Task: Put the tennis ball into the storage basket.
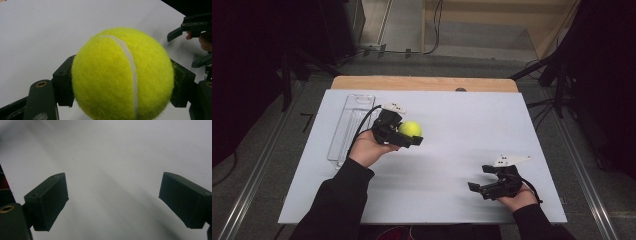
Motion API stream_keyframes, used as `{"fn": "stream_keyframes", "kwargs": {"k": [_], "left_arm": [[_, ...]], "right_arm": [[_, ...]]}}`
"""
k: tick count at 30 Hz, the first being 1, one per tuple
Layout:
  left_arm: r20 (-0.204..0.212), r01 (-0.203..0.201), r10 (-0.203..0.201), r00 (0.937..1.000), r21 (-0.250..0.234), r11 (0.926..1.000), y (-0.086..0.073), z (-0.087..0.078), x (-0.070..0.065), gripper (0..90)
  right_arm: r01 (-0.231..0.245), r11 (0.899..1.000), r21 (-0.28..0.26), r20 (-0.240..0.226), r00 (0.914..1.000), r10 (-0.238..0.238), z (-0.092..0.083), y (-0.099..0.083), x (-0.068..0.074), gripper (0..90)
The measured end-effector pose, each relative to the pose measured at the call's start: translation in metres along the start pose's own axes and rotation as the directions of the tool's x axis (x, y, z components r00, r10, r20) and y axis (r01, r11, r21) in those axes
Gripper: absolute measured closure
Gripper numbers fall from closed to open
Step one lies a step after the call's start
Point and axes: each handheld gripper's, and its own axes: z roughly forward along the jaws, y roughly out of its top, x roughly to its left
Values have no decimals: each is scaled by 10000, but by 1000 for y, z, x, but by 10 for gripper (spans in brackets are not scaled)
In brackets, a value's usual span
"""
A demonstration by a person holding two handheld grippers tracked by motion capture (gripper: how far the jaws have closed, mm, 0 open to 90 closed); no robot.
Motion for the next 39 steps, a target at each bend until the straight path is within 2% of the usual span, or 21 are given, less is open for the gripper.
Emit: {"fn": "stream_keyframes", "kwargs": {"k": [17, 39], "left_arm": [[-392, 439, -441, 9983, -55, 9990, -5, -12, 20, 261], [-1039, 974, -986, 9897, -170, 9951, -13, -28, 43, 261]], "right_arm": [[17, 10000, 29, 5, 10000, -17, 0, 0, 0, 68], [56, 10000, -32, -44, 10000, -56, 0, 1, 1, 68]]}}
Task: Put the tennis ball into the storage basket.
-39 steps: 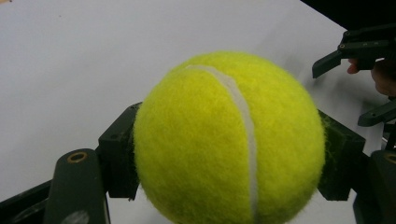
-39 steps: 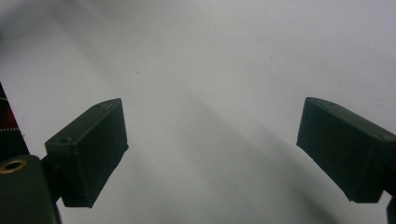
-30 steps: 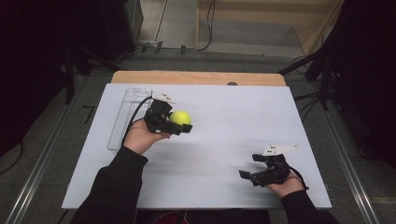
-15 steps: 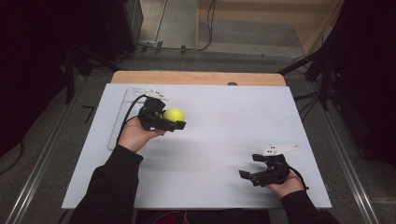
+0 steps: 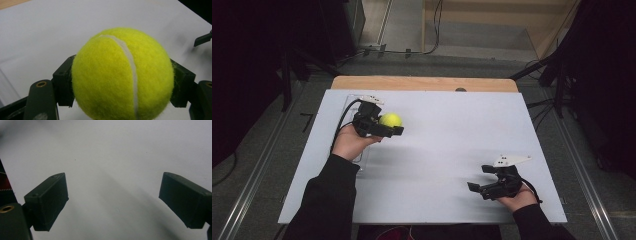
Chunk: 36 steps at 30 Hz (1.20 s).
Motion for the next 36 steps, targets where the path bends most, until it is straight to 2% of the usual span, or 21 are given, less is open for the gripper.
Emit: {"fn": "stream_keyframes", "kwargs": {"k": [22, 32, 36], "left_arm": [[-615, 545, -568, 9965, -384, 9978, -7, -21, 26, 261], [-1059, 725, -773, 9914, -488, 9962, -10, -31, 37, 261], [-1206, 945, -1013, 9875, -606, 9937, -12, -34, 43, 261]], "right_arm": [[-68, 10000, 49, 47, 10000, 68, 0, 0, 0, 68], [-54, 10000, 75, 100, 9999, 54, 0, 0, -1, 68], [-44, 10000, 62, 77, 10000, 44, 0, 0, 0, 68]]}}
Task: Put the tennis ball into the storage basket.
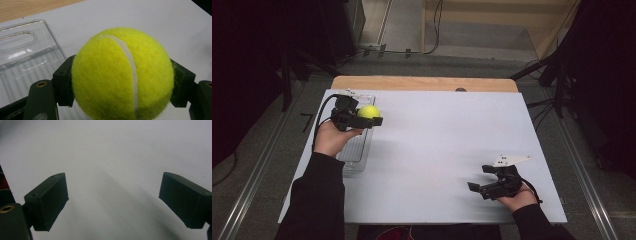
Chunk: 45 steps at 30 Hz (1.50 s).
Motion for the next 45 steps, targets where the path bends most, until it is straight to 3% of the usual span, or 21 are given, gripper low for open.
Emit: {"fn": "stream_keyframes", "kwargs": {"k": [16, 32, 45], "left_arm": [[-620, 526, -528, 9967, -50, 9986, -7, -7, 21, 260], [-1344, 1016, -1059, 9852, -386, 9941, -14, -19, 37, 260], [-1453, 1118, -1125, 9830, -130, 9936, -18, -9, 41, 259]], "right_arm": [[3, 10000, -22, -42, 10000, -3, 0, 0, 0, 68], [-12, 10000, -10, -47, 10000, 12, 0, 0, 0, 68], [-62, 10000, -33, -44, 10000, 62, 0, 0, 0, 68]]}}
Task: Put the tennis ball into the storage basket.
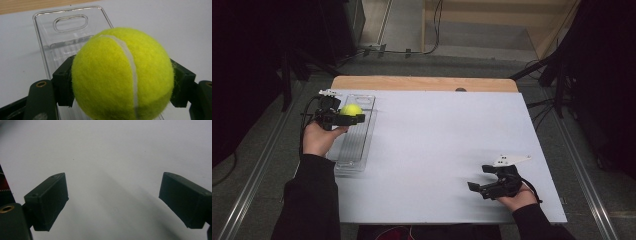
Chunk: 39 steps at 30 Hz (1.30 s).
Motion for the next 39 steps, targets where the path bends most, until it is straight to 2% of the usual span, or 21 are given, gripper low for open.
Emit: {"fn": "stream_keyframes", "kwargs": {"k": [6, 11, 18, 21, 28, 32, 39], "left_arm": [[-73, 21, -20, 10000, 159, 9999, -2, 6, 0, 258], [-73, 323, -322, 9995, 243, 9992, -4, 9, 5, 256], [-147, 524, -519, 9985, 327, 9981, -6, 12, 8, 254], [-260, 461, -452, 9986, 346, 9983, -6, 12, 8, 253], [-118, 436, -431, 9990, 435, 9981, -7, 14, 7, 251], [64, 652, -653, 9978, 133, 9978, -6, 12, 8, 236], [12, 629, -629, 9980, -72, 9980, -4, 7, 6, 215]], "right_arm": [[3, 10000, -6, -6, 10000, -3, 0, 0, 0, 68], [-10, 10000, -4, 7, 10000, 10, 0, 0, 0, 68], [-25, 10000, -7, 34, 10000, 25, 0, 0, 0, 68], [-14, 10000, -44, 45, 10000, 14, 0, 0, -1, 68], [-17, 10000, -39, 37, 10000, 17, 0, 0, -1, 68], [-18, 10000, -41, 40, 10000, 18, 0, 0, -1, 68], [-13, 10000, -48, 39, 10000, 13, 0, 0, -1, 68]]}}
